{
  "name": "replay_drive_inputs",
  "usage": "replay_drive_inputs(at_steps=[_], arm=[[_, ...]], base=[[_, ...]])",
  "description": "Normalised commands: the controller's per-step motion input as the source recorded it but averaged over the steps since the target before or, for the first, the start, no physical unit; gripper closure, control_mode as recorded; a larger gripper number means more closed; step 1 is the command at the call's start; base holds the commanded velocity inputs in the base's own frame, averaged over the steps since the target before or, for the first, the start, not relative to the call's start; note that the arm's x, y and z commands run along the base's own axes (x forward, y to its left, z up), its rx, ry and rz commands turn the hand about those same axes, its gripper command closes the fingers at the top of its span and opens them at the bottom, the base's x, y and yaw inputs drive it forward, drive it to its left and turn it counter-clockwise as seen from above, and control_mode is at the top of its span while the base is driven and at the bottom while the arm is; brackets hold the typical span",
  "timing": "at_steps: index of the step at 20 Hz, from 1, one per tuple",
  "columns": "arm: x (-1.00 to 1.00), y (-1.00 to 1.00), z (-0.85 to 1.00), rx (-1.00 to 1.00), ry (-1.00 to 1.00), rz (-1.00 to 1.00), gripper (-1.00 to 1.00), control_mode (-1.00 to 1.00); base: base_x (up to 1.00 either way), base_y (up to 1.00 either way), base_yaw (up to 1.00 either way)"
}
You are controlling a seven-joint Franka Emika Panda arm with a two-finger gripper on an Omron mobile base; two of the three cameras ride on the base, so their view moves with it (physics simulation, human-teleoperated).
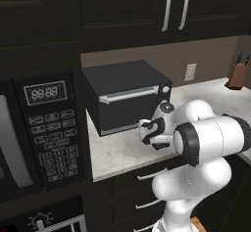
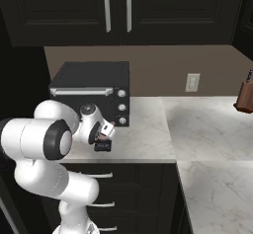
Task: Take the steak from the fridge and place it on the digital scale on the counter by the fridge. Wait a few seconds for a reading, then move it to the plate on the dining counter.
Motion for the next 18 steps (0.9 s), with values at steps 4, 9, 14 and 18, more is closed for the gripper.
replay_drive_inputs(at_steps=[4, 9, 14, 18], arm=[[0.16, 0.00, -0.24, -0.05, 0.07, 0.00, 1.00, -1.00], [0.02, 0.00, -0.11, -0.04, 0.01, 0.00, 1.00, -1.00], [-0.29, 0.00, 0.01, -0.02, -0.06, 0.00, 1.00, -1.00], [-0.42, 0.00, 0.16, 0.00, -0.11, 0.00, 1.00, -1.00]], base=[[0.00, 0.00, 0.00], [0.00, 0.00, 0.00], [0.00, 0.00, 0.00], [0.00, 0.00, 0.00]])
